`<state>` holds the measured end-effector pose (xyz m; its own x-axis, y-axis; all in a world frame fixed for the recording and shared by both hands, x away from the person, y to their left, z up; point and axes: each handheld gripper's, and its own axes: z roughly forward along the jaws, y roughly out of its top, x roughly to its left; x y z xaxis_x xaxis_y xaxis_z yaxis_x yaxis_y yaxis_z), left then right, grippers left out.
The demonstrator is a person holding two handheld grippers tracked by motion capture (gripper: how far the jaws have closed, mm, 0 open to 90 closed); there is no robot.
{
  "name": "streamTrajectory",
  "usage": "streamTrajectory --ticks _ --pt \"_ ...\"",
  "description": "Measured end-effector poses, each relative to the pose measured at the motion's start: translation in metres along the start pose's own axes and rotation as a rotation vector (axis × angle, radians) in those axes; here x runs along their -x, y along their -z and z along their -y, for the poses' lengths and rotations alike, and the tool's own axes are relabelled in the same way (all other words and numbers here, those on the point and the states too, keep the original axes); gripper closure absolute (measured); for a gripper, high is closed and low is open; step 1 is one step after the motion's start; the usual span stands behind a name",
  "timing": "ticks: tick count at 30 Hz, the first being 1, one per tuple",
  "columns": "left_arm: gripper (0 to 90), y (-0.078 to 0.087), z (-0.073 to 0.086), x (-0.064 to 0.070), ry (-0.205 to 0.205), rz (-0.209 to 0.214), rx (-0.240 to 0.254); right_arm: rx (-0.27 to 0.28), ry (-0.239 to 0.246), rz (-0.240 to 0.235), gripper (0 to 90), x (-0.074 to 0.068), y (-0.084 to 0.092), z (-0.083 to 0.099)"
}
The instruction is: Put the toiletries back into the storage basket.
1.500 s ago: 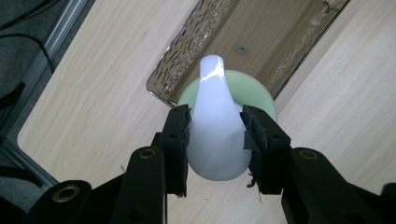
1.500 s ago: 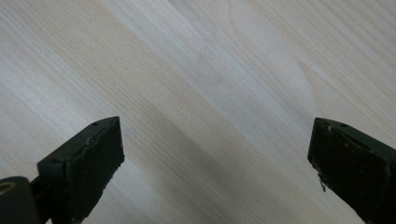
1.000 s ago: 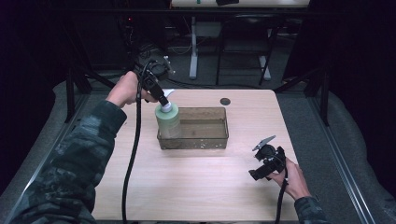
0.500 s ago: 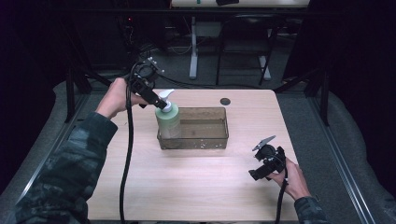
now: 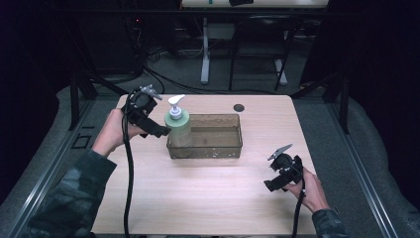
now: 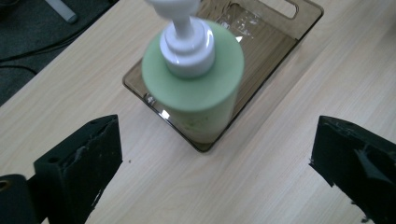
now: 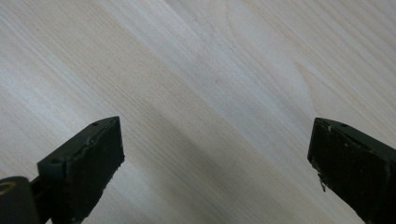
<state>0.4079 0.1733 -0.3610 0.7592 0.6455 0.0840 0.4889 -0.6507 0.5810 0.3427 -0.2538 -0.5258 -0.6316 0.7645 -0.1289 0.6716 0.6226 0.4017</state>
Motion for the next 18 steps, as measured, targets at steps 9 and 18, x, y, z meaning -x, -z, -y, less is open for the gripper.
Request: streamTrajectory --ticks 9,18 --pt "0.5 -0.018 0.051 0.011 0.076 -0.042 0.070 0.000 -0.002 -0.003 2.9 -0.001 -0.001 0.000" --pt "0.3 -0.042 0.085 0.019 0.101 -0.071 0.071 0.009 -0.008 -0.008 3.1 0.001 -0.002 0.002"
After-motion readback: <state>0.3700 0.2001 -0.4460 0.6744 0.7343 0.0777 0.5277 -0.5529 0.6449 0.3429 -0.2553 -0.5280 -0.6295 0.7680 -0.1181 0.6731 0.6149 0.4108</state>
